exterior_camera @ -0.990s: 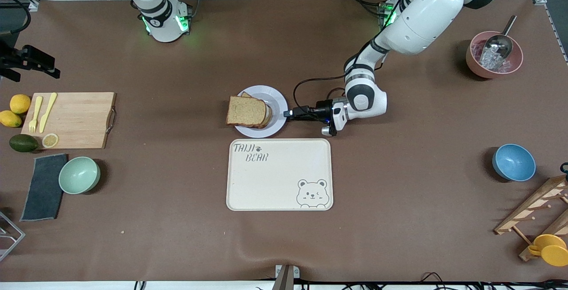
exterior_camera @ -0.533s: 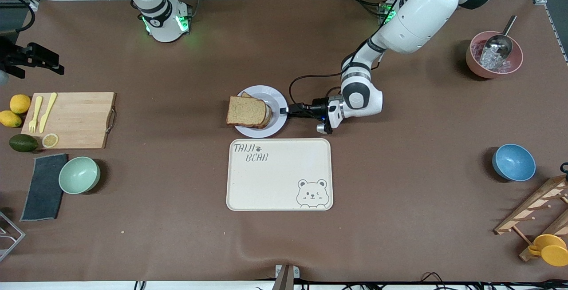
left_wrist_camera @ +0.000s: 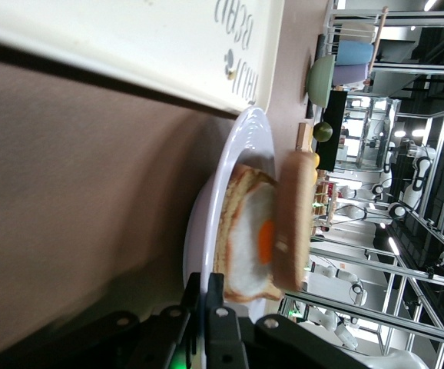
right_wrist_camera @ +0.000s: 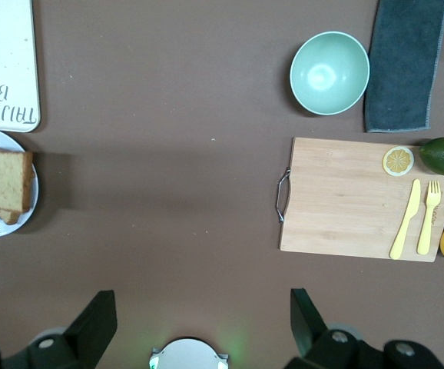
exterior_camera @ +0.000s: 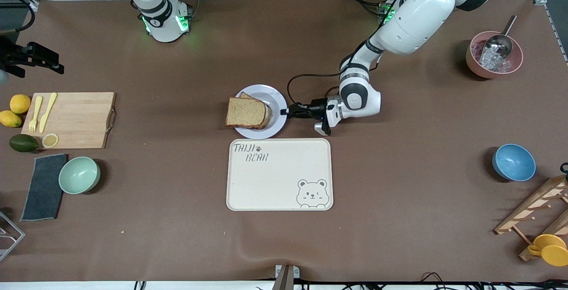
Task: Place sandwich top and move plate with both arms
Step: 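Slide the plate with the left gripper onto the white bear tray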
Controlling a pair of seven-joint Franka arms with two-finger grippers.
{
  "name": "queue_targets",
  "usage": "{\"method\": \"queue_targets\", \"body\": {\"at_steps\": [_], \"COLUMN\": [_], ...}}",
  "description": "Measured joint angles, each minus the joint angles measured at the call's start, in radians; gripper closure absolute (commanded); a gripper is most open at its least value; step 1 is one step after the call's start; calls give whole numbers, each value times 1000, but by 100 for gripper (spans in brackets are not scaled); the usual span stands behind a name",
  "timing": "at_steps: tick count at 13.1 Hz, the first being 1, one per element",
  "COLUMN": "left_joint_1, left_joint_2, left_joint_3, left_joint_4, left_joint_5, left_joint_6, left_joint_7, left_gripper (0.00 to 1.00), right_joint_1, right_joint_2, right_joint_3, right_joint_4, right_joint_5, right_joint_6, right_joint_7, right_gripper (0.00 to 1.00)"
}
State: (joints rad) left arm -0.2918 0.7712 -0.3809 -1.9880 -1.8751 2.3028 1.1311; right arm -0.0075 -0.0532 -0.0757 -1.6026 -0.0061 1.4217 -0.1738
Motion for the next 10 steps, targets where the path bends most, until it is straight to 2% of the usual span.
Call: {"method": "queue_targets", "body": {"at_steps": [10], "left_joint_1": [8], "left_joint_2": [-15], "left_joint_3": [6], "left_joint_4": [27], "left_joint_5": [4], "left_joint_6": [6], "left_joint_7": [14], "left_gripper": [100], "right_joint_1": [0], "right_joint_2": [0], "right_joint_3": [0], "right_joint_4": [0], "right_joint_5": [0], "right_joint_6": [-1], "right_joint_7": [0], "right_gripper": [0]}}
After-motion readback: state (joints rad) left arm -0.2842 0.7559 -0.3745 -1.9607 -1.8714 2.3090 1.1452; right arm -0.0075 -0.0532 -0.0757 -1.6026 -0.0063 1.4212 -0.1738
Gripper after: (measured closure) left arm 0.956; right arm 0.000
